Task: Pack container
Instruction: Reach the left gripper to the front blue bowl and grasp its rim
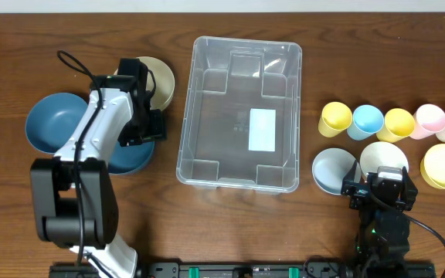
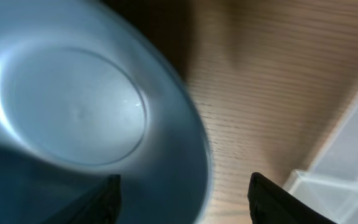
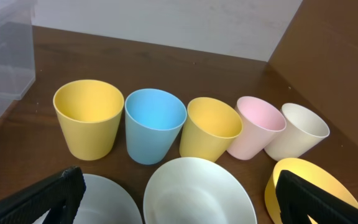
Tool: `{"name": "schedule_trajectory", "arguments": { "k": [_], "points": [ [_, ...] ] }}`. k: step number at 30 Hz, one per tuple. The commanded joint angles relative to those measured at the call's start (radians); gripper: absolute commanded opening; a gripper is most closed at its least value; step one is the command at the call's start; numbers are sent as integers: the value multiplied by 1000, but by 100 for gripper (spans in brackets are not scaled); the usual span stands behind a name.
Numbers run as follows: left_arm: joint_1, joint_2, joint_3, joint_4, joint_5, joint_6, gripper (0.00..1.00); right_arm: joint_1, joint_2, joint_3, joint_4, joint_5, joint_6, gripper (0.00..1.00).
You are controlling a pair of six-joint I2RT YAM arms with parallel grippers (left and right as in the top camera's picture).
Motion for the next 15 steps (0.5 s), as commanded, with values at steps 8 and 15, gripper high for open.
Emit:
{"name": "schedule_trajectory", "arguments": {
  "k": [8, 15],
  "points": [
    [0, 14, -27, 33, -64, -23, 49, -6, -2, -1, -6, 10, 14, 99],
    [0, 15, -100, 56, -64, -23, 38, -6, -2, -1, -6, 10, 14, 99]
  ]
}}
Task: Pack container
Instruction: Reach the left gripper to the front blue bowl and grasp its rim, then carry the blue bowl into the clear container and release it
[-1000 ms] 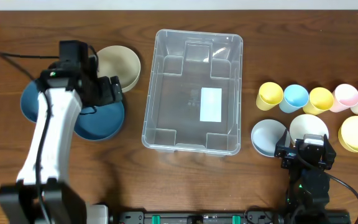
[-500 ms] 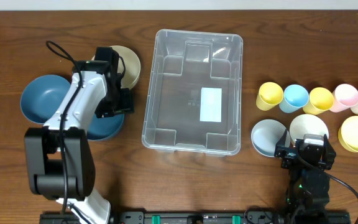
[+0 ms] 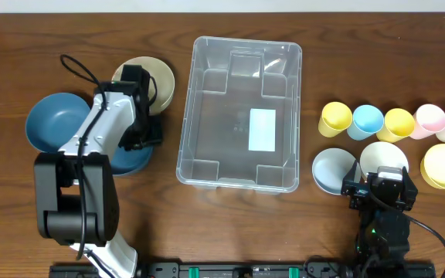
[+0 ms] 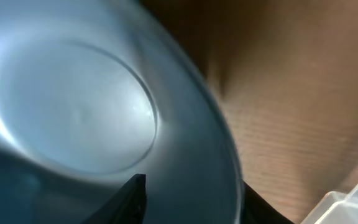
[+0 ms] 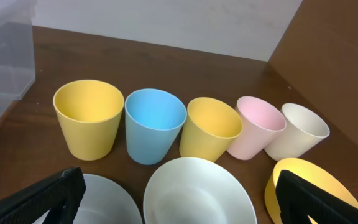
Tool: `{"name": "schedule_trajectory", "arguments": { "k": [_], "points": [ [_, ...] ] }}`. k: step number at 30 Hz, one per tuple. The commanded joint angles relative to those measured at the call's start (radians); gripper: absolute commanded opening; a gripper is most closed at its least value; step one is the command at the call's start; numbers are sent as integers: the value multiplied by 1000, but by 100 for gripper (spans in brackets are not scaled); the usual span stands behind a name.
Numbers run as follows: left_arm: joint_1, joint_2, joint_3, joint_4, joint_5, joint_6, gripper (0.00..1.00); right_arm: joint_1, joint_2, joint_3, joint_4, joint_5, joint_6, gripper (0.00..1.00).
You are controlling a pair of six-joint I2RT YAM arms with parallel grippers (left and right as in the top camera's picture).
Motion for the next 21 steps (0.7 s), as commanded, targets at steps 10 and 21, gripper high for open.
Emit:
{"name": "schedule_trajectory", "arguments": {
  "k": [10, 21],
  "points": [
    [-8, -30, -31, -39, -19, -15, 6, -5, -2, -1, -6, 10, 14, 99],
    [-75, -301, 78, -154, -21, -62, 6, -5, -2, -1, -6, 10, 14, 99]
  ]
}}
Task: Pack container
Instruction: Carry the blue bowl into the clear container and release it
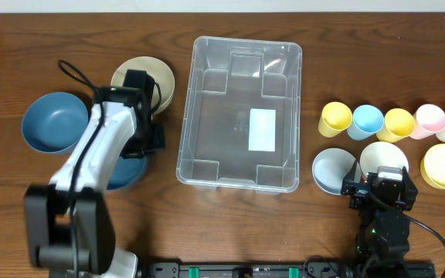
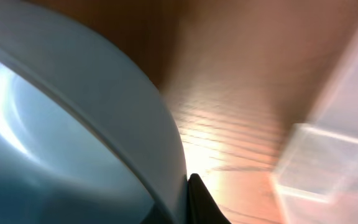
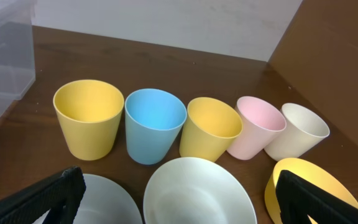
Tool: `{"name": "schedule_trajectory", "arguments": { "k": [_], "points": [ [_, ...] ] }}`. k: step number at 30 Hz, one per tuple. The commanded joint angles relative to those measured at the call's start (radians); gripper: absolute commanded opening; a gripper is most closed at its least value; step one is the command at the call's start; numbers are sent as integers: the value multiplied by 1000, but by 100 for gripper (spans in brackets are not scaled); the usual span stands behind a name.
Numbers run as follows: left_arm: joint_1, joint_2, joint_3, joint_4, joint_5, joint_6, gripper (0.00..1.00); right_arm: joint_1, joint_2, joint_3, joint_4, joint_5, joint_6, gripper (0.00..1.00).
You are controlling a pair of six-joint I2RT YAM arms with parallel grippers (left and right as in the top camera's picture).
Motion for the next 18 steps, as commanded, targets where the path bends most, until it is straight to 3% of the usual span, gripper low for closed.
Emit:
{"name": "schedule_trajectory", "arguments": {
  "k": [1, 9, 18],
  "points": [
    [-22, -140, 98, -14, -7, -22, 6, -6, -2, -1, -6, 9, 14, 99],
    [-181, -269, 330, 40, -6, 121, 6, -6, -2, -1, -6, 9, 14, 99],
    [-471, -79, 377, 265, -10, 213, 6, -6, -2, -1, -6, 9, 14, 99]
  ]
}}
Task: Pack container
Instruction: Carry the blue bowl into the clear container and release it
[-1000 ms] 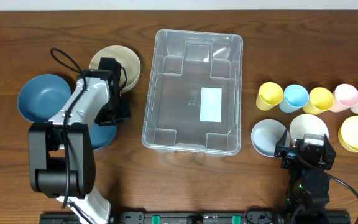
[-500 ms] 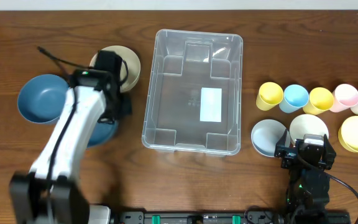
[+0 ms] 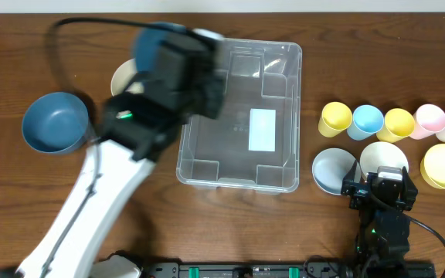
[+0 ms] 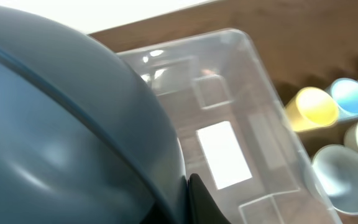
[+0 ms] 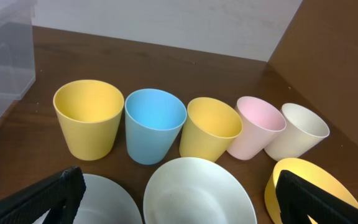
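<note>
My left gripper (image 4: pixel 182 200) is shut on the rim of a blue-grey bowl (image 4: pixel 61 124) and holds it high in the air. Below it lies the clear plastic container (image 4: pixel 229 130), with a white label on its floor. From overhead the left gripper (image 3: pixel 178 40) and its bowl (image 3: pixel 154 37) hang over the container's (image 3: pixel 238 116) far-left corner. A second blue bowl (image 3: pixel 55 122) sits on the table at the left. A beige bowl (image 3: pixel 123 77) is partly hidden by the arm. My right gripper (image 5: pixel 179 202) stands open and low at the near right.
Right of the container stand a yellow cup (image 5: pixel 87 115), a blue cup (image 5: pixel 154 124), a yellow cup (image 5: pixel 211 127), a pink cup (image 5: pixel 257 124) and a white cup (image 5: pixel 303 130). In front of them are a grey bowl (image 5: pixel 104 202), a white bowl (image 5: pixel 197 193) and a yellow bowl (image 5: pixel 309 190).
The left gripper, then low at the table left of the container with the bowl's rim in it, now holds the bowl high over the container's far-left corner. The right arm is unchanged.
First the left gripper stood open over the nearer blue-grey bowl left of the container. Then its fingers were closer around the rim, then shut on it at table level. Now the bowl is up over the container. The right gripper never moved.
</note>
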Tool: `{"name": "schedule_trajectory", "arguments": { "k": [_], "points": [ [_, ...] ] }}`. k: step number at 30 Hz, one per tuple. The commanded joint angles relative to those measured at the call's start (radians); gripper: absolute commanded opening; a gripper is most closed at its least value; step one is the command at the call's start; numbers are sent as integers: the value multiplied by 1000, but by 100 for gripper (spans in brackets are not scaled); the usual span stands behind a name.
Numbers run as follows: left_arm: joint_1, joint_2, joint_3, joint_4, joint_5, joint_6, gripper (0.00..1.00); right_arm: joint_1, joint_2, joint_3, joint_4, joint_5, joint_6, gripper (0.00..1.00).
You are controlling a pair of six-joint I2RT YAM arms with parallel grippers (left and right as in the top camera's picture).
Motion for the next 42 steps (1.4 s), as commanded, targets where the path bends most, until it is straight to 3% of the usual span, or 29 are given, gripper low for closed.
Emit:
{"name": "schedule_trajectory", "arguments": {
  "k": [1, 11, 26, 28, 30, 34, 40, 42],
  "points": [
    [-63, 142, 0, 47, -9, 76, 6, -6, -2, -1, -6, 10, 14, 99],
    [-80, 422, 0, 225, -7, 224, 6, -6, -2, -1, -6, 10, 14, 99],
    [-106, 572, 0, 293, 64, 289, 6, -6, -2, -1, -6, 10, 14, 99],
    [-109, 572, 0, 299, 64, 289, 17, -6, -2, -1, -6, 10, 14, 99],
    [-110, 572, 0, 302, 64, 285, 37, -6, -2, -1, -6, 10, 14, 99],
    [-110, 572, 0, 302, 63, 255, 64, -6, -2, -1, -6, 10, 14, 99],
    [-110, 514, 37, 249, 56, 243, 70, -6, -2, -1, -6, 10, 14, 99],
    [-110, 464, 88, 185, 13, 207, 77, -6, -2, -1, -6, 10, 14, 99]
  ]
}}
